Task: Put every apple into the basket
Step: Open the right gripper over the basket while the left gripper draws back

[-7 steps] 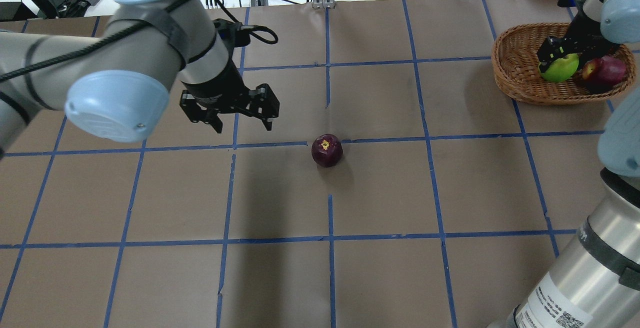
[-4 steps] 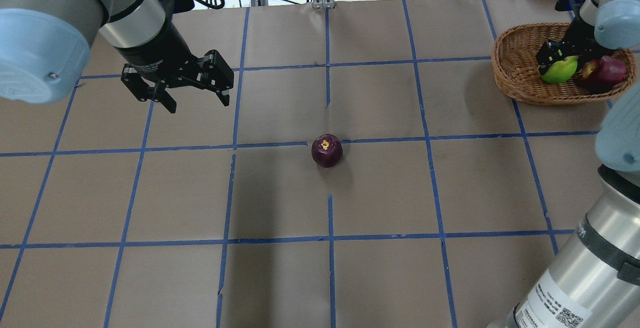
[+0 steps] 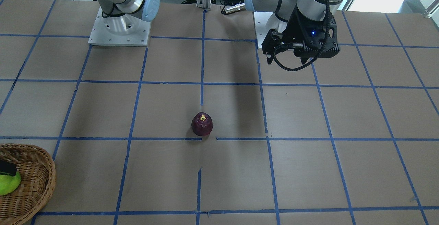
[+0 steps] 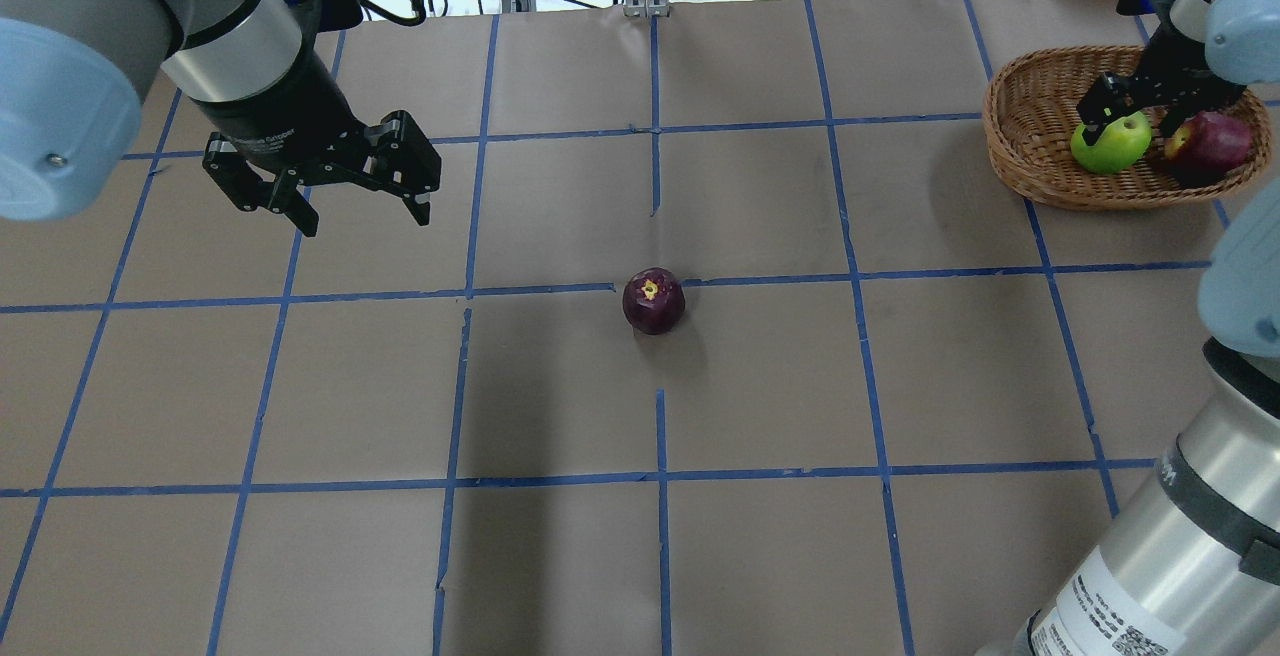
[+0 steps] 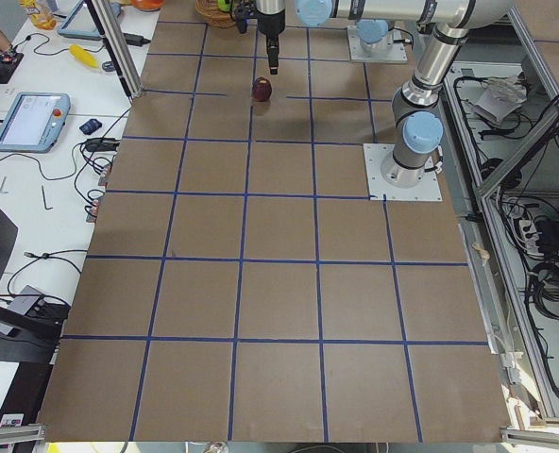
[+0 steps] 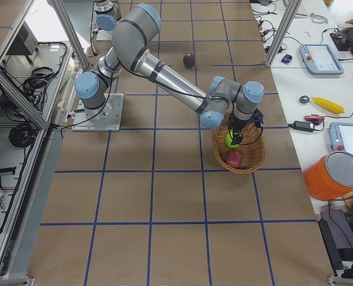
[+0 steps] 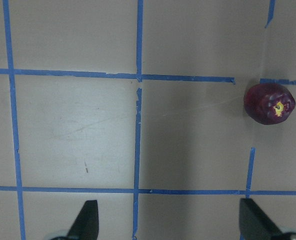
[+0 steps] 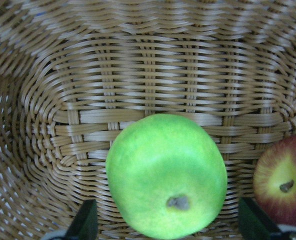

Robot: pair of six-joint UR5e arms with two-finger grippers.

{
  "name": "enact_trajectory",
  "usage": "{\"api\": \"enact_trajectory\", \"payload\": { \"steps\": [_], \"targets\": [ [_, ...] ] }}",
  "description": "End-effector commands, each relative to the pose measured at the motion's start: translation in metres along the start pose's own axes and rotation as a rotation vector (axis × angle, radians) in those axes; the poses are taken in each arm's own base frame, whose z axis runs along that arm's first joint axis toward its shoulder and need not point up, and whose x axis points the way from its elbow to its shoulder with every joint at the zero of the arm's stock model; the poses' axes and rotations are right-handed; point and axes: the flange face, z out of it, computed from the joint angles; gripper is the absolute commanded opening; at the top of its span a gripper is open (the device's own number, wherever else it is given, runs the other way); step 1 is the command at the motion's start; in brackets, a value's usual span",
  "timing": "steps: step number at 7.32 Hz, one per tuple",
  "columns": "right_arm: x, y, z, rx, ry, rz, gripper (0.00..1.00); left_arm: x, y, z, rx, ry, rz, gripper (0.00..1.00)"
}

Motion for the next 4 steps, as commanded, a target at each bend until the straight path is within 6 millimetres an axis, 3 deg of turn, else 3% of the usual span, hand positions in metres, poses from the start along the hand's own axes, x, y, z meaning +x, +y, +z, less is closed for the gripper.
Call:
{"api": "enact_trajectory", "payload": {
  "steps": [1, 2, 3, 4],
  "targets": [
    [-0.044, 0.027, -0.077, -0.024, -0.044, -0.036, 1.00, 0.000, 0.003, 0.002, 0.002, -0.002, 0.043, 1.00],
    [-0.112, 0.028, -0.103, -0.018, -0.073, -0.095, 1.00, 0.000, 0.003, 0.002, 0.002, -0.002, 0.041, 1.00],
    [-0.186, 0.027, -0.111, -0.029, -0.075, -0.059, 1.00, 0.000, 0.002, 0.003, 0.000, -0.002, 0.041, 1.00],
    [-0.275, 0.031, -0.112, -0.031, -0.119, -0.041, 1.00, 0.000, 0.002, 0.003, 0.001, 0.000, 0.041, 1.00]
  ]
}}
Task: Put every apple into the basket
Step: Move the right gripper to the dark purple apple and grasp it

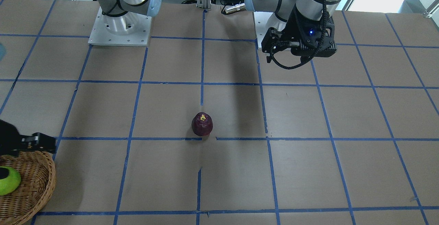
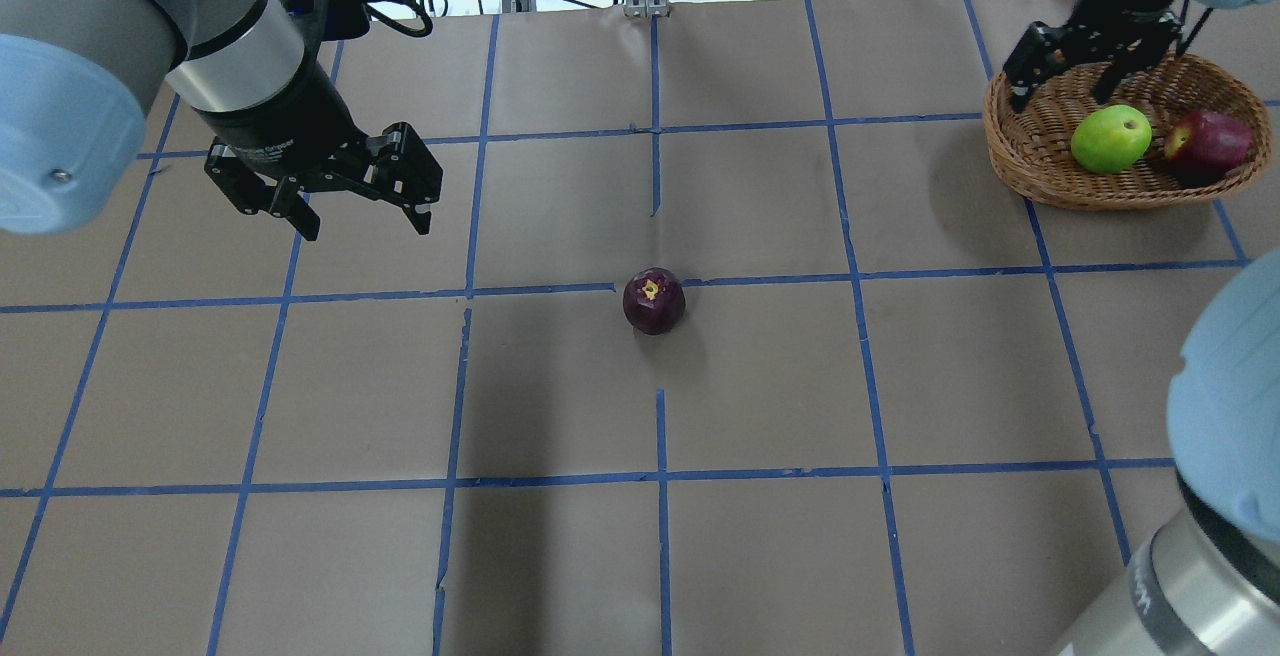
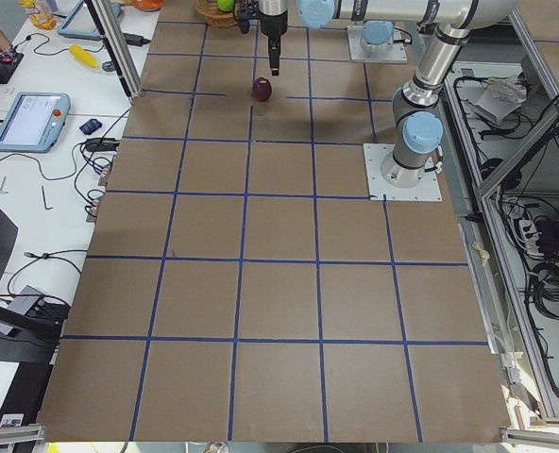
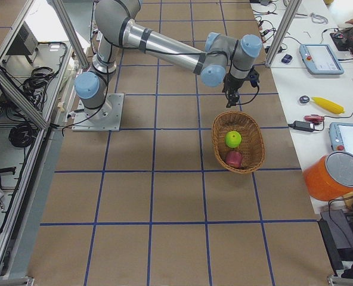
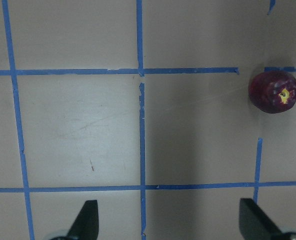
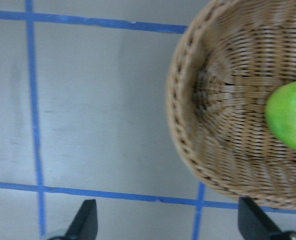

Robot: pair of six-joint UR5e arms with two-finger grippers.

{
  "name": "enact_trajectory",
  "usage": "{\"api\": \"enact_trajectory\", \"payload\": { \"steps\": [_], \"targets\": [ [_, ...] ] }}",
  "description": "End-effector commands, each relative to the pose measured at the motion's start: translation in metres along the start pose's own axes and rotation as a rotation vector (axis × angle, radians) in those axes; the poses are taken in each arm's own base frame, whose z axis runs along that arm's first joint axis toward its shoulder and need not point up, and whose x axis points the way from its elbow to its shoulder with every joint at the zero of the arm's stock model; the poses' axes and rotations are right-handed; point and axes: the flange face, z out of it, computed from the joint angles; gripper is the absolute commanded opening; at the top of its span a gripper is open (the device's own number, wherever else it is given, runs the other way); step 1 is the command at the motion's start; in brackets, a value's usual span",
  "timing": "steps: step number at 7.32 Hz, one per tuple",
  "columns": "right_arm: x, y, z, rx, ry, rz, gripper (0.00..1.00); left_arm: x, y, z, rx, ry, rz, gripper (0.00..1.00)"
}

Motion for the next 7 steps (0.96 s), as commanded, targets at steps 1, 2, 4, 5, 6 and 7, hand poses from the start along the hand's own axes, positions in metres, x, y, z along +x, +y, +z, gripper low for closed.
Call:
{"api": "enact_trajectory", "payload": {
  "steps": [1, 2, 4, 5, 6, 7],
  "targets": [
    [-0.168, 0.012, 0.007, -0.027, -0.047, 0.094, 1.00, 0.000, -0.001, 0.000, 0.000, 0.001, 0.001, 1.00],
    [-0.237, 0.031, 0.041, -0.086, -0.028, 0.130, 1.00, 0.000, -0.001, 0.000, 0.000, 0.001, 0.001, 1.00],
    [-0.298, 0.062, 0.088, -0.107, -0.082, 0.203, 1.00, -0.001, -0.002, 0.000, 0.000, 0.000, -0.001, 1.00],
    [-0.313, 0.071, 0.099, -0.141, -0.136, 0.240, 1.00, -0.001, -0.001, -0.001, 0.002, 0.000, 0.000, 1.00],
    [-0.316, 0.076, 0.106, -0.160, -0.136, 0.256, 1.00, -0.001, -0.002, 0.000, 0.000, 0.000, -0.001, 1.00],
    [-0.326, 0.079, 0.113, -0.165, -0.137, 0.239, 1.00, -0.001, -0.001, 0.000, 0.000, 0.000, -0.001, 1.00]
  ]
}}
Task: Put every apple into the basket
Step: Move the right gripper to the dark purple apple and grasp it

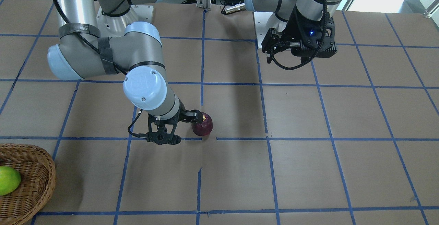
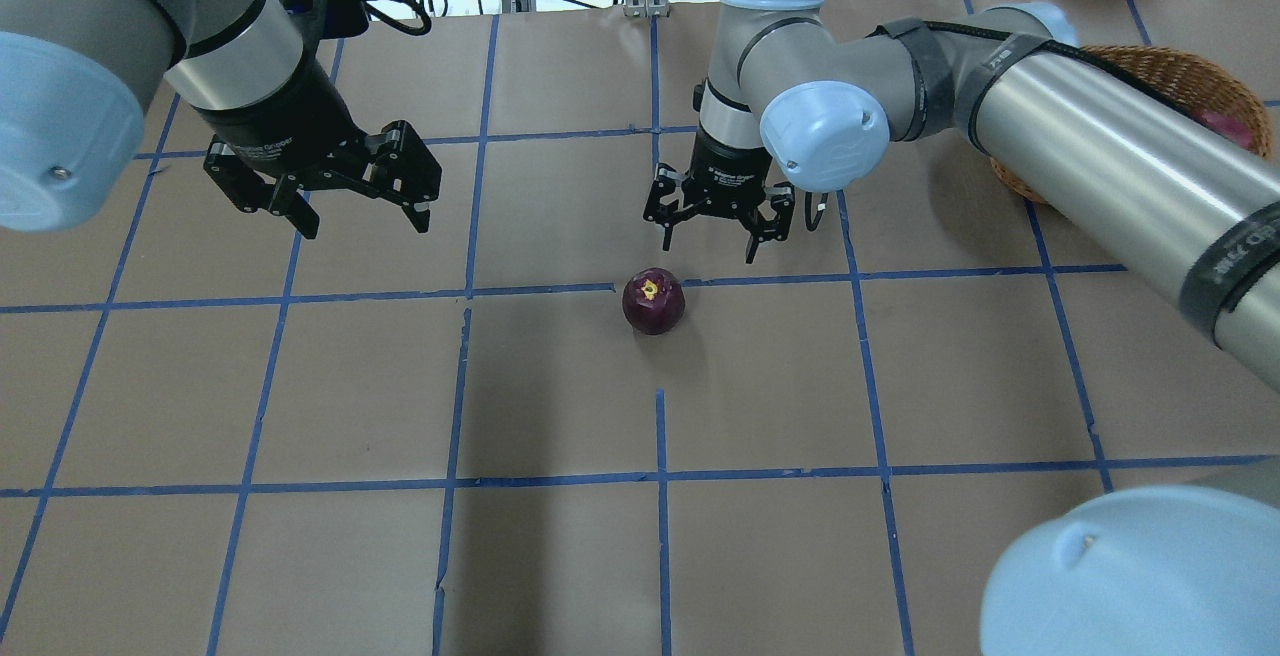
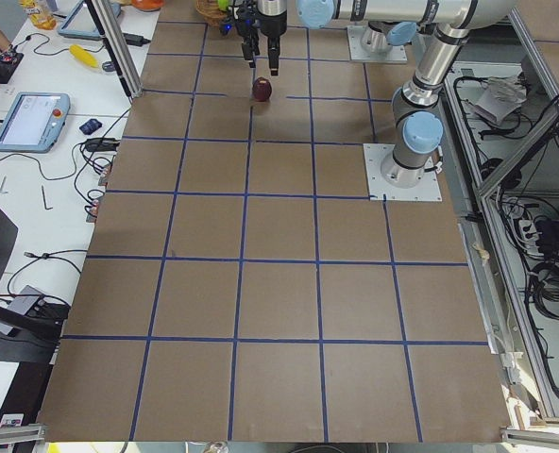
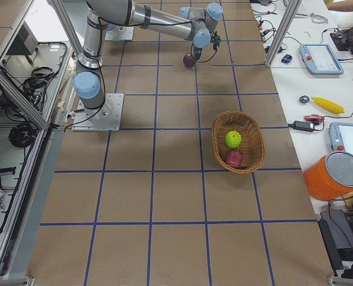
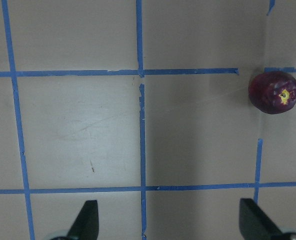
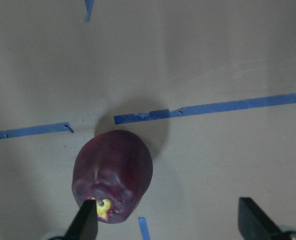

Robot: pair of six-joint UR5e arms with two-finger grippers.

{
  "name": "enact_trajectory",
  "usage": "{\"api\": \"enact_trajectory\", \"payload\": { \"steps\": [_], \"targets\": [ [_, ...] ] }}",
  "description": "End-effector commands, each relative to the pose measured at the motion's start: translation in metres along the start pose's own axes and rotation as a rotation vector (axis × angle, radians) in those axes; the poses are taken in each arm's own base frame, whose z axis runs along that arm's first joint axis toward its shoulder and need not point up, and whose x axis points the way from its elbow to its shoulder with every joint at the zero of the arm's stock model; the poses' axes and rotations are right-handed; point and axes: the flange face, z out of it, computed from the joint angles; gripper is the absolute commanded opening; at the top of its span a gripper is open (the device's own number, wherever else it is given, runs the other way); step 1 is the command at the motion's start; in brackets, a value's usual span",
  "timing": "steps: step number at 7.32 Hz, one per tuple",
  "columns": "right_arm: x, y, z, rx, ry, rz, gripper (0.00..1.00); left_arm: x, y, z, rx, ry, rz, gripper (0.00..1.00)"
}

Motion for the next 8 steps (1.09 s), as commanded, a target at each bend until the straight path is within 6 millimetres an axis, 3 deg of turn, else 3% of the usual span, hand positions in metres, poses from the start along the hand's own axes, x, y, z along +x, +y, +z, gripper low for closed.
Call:
{"api": "enact_trajectory", "payload": {
  "steps": [1, 2, 5, 7, 8],
  "targets": [
    [-0.028, 0.013, 0.031, -0.024, 0.003, -0.035, 1.00, 0.000, -0.001, -0.001, 0.003, 0.000, 0.000, 1.00],
    [-0.044, 0.014, 0.050, -0.010, 0.003, -0.062, 1.00, -0.001, 0.000, -0.001, 0.003, 0.002, -0.003, 1.00],
    [-0.042, 0.010, 0.075, -0.038, 0.020, -0.058, 1.00, 0.003, -0.007, 0.000, 0.001, 0.003, -0.002, 1.00],
    [-0.044, -0.005, 0.097, -0.008, 0.003, -0.063, 1.00, 0.003, -0.005, 0.001, -0.001, 0.003, 0.000, 1.00],
    [-0.046, -0.010, 0.100, 0.013, -0.005, -0.036, 0.79, 0.003, -0.006, -0.002, 0.004, 0.003, 0.002, 1.00]
  ]
}}
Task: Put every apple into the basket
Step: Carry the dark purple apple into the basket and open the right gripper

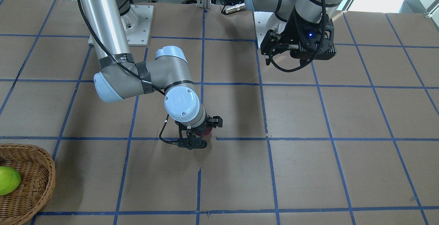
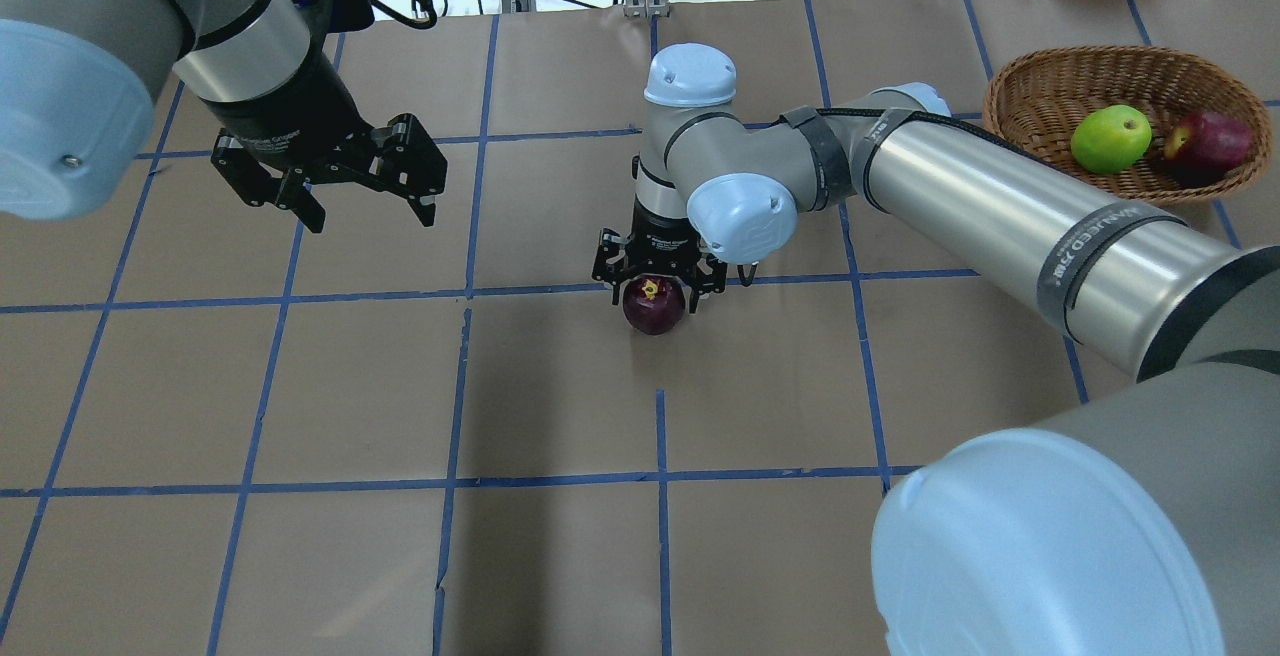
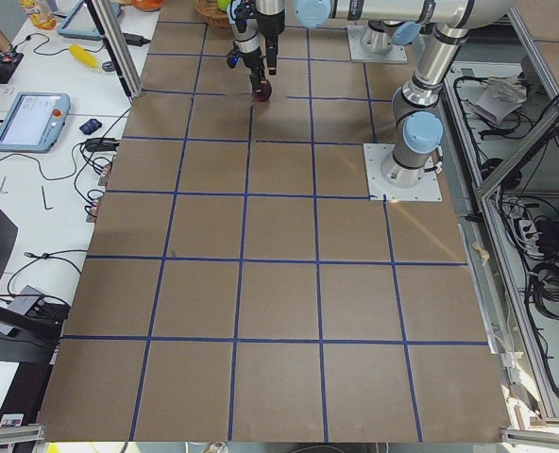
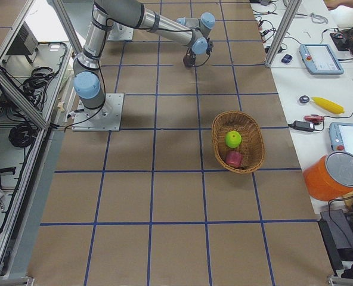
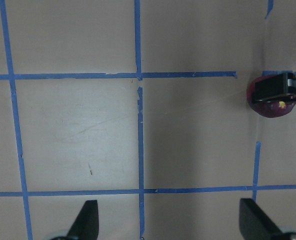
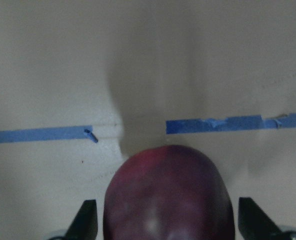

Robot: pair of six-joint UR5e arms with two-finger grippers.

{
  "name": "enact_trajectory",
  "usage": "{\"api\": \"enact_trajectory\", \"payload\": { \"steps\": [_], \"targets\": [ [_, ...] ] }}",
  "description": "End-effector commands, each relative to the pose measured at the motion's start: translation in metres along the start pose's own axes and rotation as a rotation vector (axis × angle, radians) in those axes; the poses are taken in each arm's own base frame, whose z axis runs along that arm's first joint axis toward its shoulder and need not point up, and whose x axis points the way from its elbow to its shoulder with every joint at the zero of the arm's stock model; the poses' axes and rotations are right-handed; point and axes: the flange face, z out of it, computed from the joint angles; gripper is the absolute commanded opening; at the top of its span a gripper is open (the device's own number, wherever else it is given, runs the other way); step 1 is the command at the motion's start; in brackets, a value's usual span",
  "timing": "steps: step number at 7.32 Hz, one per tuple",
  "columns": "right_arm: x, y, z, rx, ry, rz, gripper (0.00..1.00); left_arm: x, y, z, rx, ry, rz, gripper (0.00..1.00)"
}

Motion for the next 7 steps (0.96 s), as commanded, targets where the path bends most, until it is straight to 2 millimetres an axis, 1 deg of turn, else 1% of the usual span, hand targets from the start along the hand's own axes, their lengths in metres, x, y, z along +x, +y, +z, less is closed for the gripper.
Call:
{"api": "enact_trajectory", "payload": {
  "steps": [1, 2, 3, 4, 5, 6, 7],
  "targets": [
    [-0.003, -0.011, 0.001, 0.068, -0.014, 0.033, 0.07, 0.000, -0.003, 0.000, 0.004, 0.002, -0.001, 1.00],
    [-0.004, -0.012, -0.004, 0.084, -0.014, 0.032, 0.00, 0.000, -0.003, -0.001, 0.009, -0.001, 0.000, 1.00],
    [-0.001, -0.014, -0.019, 0.106, -0.016, 0.036, 0.00, -0.001, -0.002, -0.003, 0.012, 0.000, 0.001, 1.00],
    [0.004, -0.012, -0.049, 0.155, -0.006, 0.028, 0.00, -0.001, -0.003, -0.002, 0.010, -0.001, 0.001, 1.00],
    [0.024, -0.016, -0.084, 0.194, 0.008, 0.059, 0.00, -0.001, -0.003, -0.002, 0.012, 0.001, -0.001, 1.00],
    [0.081, -0.026, -0.149, 0.242, 0.073, 0.146, 0.00, -0.001, -0.004, -0.002, 0.010, 0.004, -0.001, 1.00],
    [0.162, -0.046, -0.203, 0.234, 0.083, 0.170, 0.00, -0.001, -0.004, -0.002, 0.012, 0.004, -0.001, 1.00]
  ]
}}
